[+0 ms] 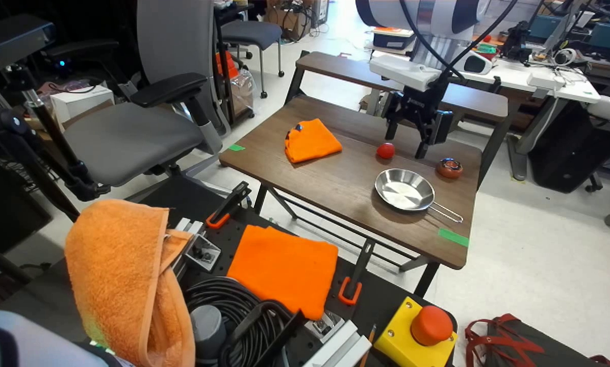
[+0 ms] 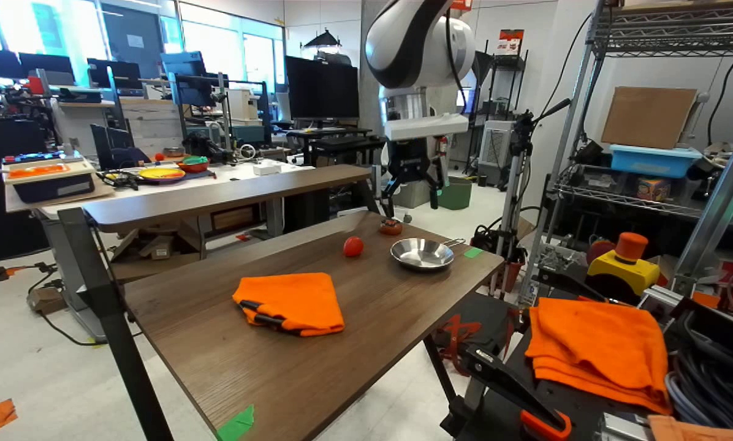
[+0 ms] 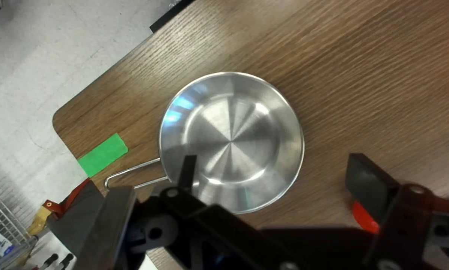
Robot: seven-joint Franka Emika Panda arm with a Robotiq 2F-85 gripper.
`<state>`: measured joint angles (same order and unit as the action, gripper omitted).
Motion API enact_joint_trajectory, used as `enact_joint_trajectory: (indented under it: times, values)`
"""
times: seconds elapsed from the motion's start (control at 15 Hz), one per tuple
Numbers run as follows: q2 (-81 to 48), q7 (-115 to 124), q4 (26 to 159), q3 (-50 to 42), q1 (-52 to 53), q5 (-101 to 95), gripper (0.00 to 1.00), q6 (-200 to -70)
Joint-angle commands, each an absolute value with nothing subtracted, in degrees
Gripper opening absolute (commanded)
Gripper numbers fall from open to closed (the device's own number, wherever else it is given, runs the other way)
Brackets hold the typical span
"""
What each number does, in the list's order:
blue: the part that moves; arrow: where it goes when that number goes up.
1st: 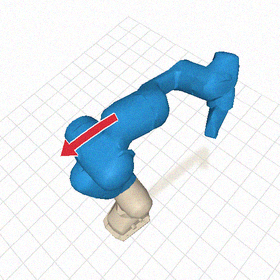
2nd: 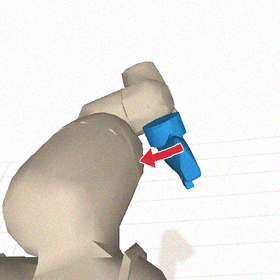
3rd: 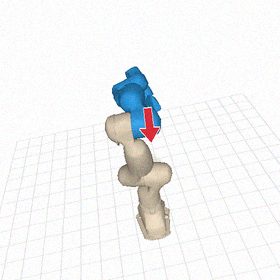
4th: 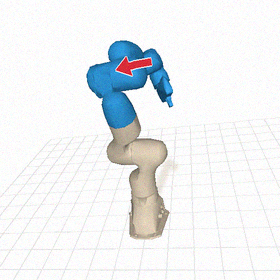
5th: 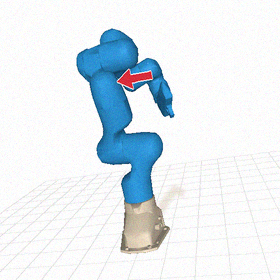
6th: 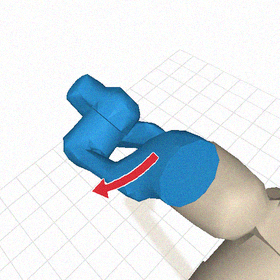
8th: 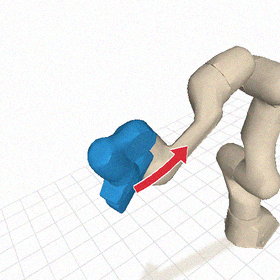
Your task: Move the pan slightly to the left
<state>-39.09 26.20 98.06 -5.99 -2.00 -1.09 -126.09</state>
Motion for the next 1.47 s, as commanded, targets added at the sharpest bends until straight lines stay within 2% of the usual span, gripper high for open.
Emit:
enact_joint_trajectory:
  times: [0.0, 0.73, 0.8, 0.87, 1.4]
  values:
    - [-47.6, 29.8, 88.1, -7.9, -0.5, 0.1, 1.00, -124.3]
    - [-64.7, 37.6, 68.5, -9.3, -1.1, 2.1, 1.00, -115.2]
    - [-65.8, 38.2, 67.1, -9.4, -1.2, 2.1, 0.90, -114.0]
    - [-66.5, 38.8, 65.8, -9.3, -1.3, 2.2, 0.74, -113.0]
    - [-69.1, 40.0, 57.9, -7.9, -3.4, 5.0, 0.14, -106.4]
